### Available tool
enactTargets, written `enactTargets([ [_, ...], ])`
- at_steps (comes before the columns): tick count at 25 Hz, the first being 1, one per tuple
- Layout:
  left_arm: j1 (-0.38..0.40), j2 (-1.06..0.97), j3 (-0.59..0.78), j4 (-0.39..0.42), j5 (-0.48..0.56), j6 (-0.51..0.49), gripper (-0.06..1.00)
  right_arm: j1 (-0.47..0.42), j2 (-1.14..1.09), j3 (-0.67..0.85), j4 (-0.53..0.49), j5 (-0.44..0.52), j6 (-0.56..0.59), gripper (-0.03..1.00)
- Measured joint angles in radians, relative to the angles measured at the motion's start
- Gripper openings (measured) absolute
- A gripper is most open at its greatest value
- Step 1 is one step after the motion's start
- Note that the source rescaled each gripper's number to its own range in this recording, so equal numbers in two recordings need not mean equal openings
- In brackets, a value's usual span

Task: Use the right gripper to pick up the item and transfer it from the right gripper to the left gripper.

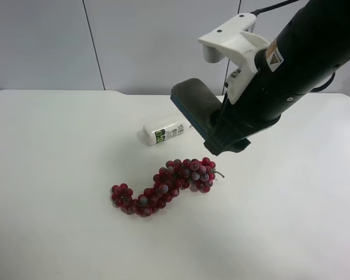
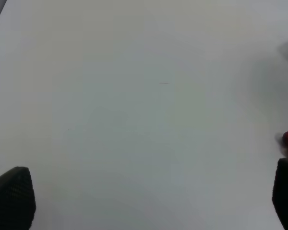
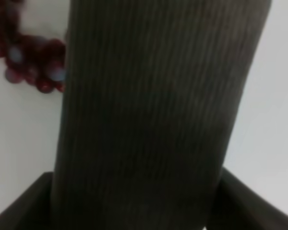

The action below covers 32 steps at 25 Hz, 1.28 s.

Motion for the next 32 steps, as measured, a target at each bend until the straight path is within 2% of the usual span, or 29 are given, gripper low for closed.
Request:
enactTargets([
  [4,0.0,0.103,-0.011,-0.046,0.01,0.0,1.0,0.028,0.0,0.0,-0.001,-0.035,-0.09,0.02],
  [10,-0.018,0.325,-0.094,-0.241,0.009,0.005,1.0,0.098,0.001,0.0,-0.005,-0.083,-0.202,0.02],
  [16,-0.11,0.519,-0.192,-0.437,-0.004,0.005,1.0,0.148,0.001,0.0,-0.006,-0.105,-0.241,0.02],
  [22,-0.179,0.726,-0.313,-0.55,-0.005,0.031,1.0,0.227,0.001,0.0,-0.007,-0.129,-0.264,0.02],
  [28,-0.191,0.888,-0.409,-0.688,-0.005,0.079,1.0,0.255,0.001,0.0,-0.001,-0.181,-0.282,0.02],
  [32,-0.191,0.962,-0.422,-0.773,-0.007,0.123,1.0,0.257,0.002,0.0,0.021,-0.194,-0.291,0.02],
])
